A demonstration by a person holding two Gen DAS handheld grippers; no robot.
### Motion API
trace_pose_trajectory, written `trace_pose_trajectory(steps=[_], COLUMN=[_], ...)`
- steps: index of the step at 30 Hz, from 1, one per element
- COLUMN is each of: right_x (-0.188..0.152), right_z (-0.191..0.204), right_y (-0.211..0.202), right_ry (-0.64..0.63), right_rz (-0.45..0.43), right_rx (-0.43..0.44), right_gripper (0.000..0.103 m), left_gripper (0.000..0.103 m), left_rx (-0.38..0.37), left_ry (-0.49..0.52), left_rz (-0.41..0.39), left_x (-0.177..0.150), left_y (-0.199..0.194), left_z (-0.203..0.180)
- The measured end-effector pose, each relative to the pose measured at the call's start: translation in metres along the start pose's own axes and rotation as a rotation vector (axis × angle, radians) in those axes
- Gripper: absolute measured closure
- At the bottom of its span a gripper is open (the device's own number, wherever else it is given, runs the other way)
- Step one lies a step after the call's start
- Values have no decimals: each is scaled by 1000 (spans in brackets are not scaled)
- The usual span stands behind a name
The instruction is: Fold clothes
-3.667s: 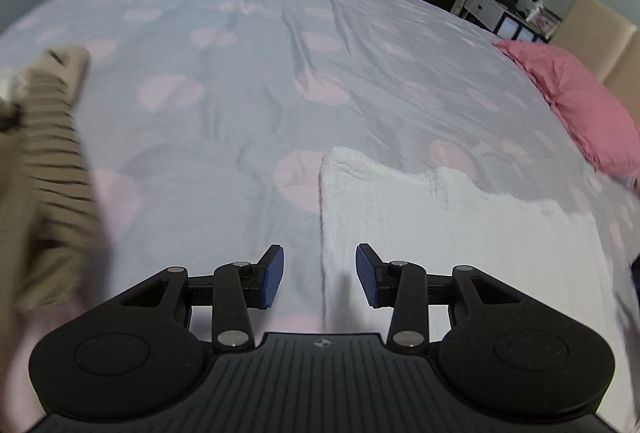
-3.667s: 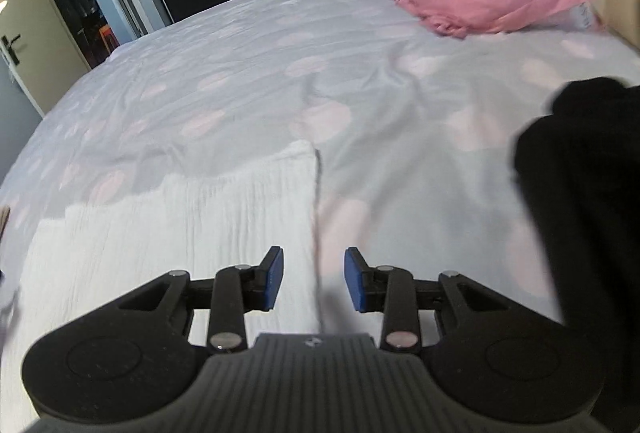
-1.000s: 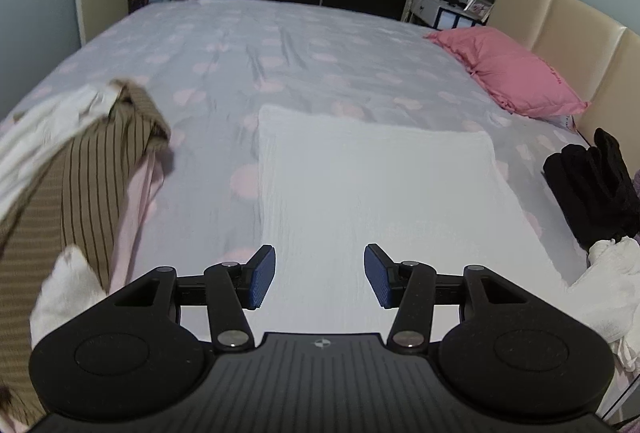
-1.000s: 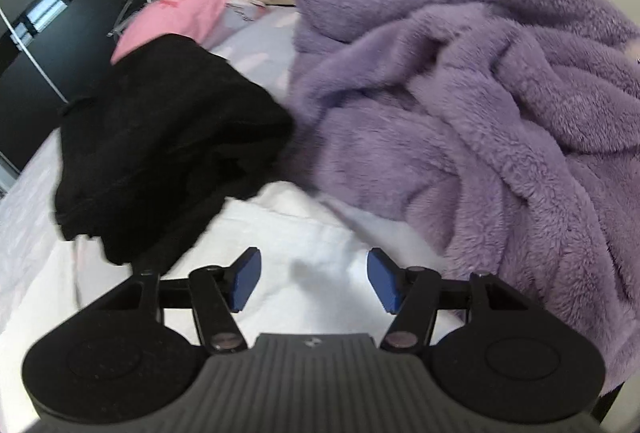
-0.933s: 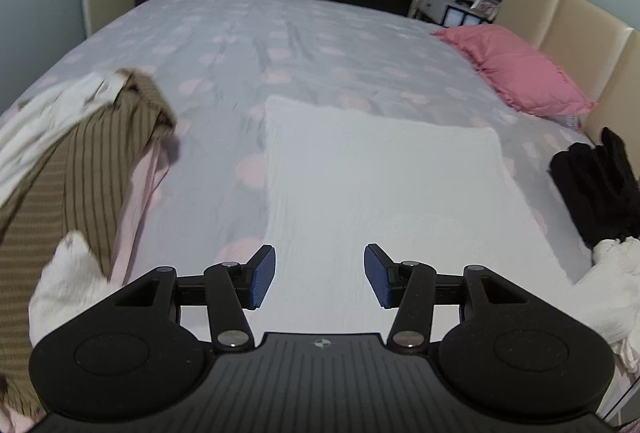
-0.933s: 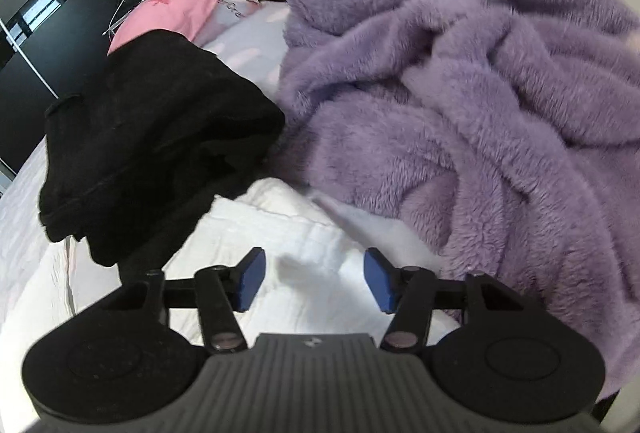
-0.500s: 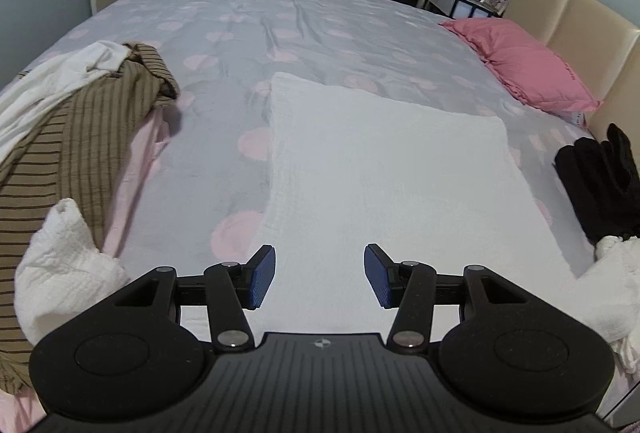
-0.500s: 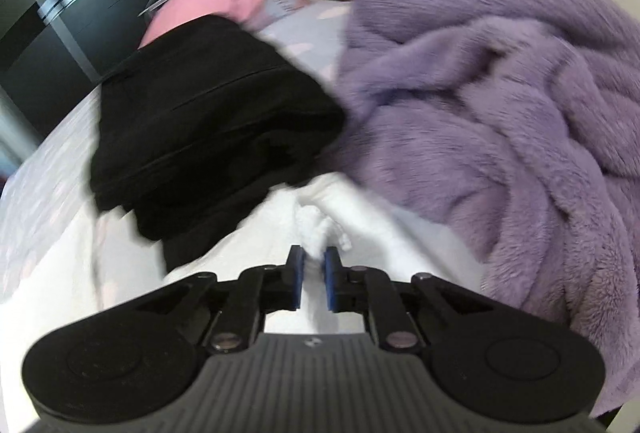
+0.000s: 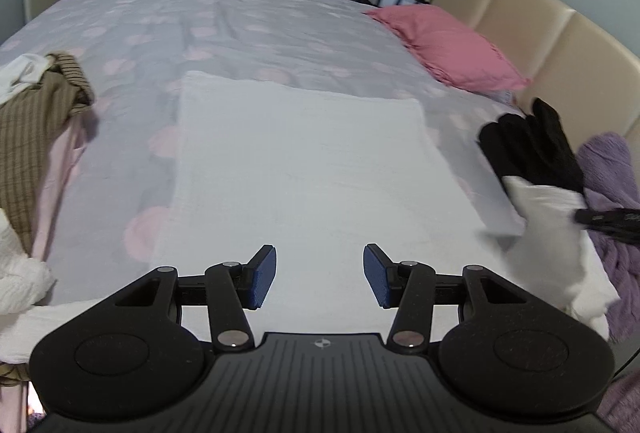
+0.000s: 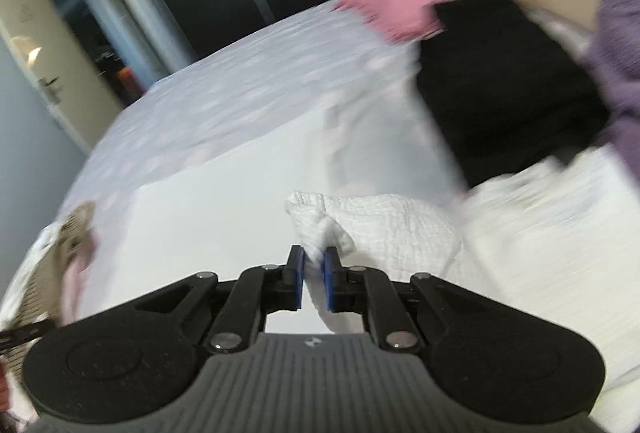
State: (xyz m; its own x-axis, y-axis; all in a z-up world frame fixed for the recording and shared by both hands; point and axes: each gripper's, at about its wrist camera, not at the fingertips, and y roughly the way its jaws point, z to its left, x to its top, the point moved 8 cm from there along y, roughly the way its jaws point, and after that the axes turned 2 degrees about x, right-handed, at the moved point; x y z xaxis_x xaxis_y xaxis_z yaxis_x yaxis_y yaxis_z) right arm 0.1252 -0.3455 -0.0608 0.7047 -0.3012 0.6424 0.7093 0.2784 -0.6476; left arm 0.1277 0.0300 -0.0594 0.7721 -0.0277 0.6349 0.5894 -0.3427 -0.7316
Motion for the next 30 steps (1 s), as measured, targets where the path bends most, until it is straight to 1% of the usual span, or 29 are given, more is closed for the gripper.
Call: trace_pose_trajectory(steps=[2,4,6,8,12,14,17,19,21,23,24,27,30], right_x=[-19,-39,-58,-79,-116,-132,-152,-160,-163,-163,-163,-163,-152], right_z=[32,61,85,105,131,136,141,140,139,139,138,131,112], right_y=[16,31,43,53,69,76,86,92,96,98,97,90,89], right_ry=[-43,-90,-133,-190,-294,-345,-423,-467,-486,-486,-488,-495,-490], right_rz=[29,63,101,142,227,267,322,343,363,384,393,406,381], right_rx=[43,86,127,156,180,182,177,170,174,190,197,202,159], right_gripper=[92,92,92,92,92,92,91,85,72,64,64,63,62], left_gripper=[57,57,57,57,57,57,57,57,56,56,56,56,56], left_rx=[-25,-65,-132,-179,-208,-195,-203,-206,-215,-223,-223,-184,-183], left_ry=[-4,-40,-113,-200,-270,-271,-283,-281,-267,-250,-229,-148,-111], left_rz=[5,13,35,57,118,142,175,196,210,228,230,222,233], left_x=[-4,-9,-17,-26,-44,-50,-56,-58,-58,-57,-55,-51,-50], left_y=[0,0,3,7,20,28,39,47,54,63,68,85,104], left_z=[-5,-7,-7,-3,6,10,10,7,1,-8,-12,-23,-32])
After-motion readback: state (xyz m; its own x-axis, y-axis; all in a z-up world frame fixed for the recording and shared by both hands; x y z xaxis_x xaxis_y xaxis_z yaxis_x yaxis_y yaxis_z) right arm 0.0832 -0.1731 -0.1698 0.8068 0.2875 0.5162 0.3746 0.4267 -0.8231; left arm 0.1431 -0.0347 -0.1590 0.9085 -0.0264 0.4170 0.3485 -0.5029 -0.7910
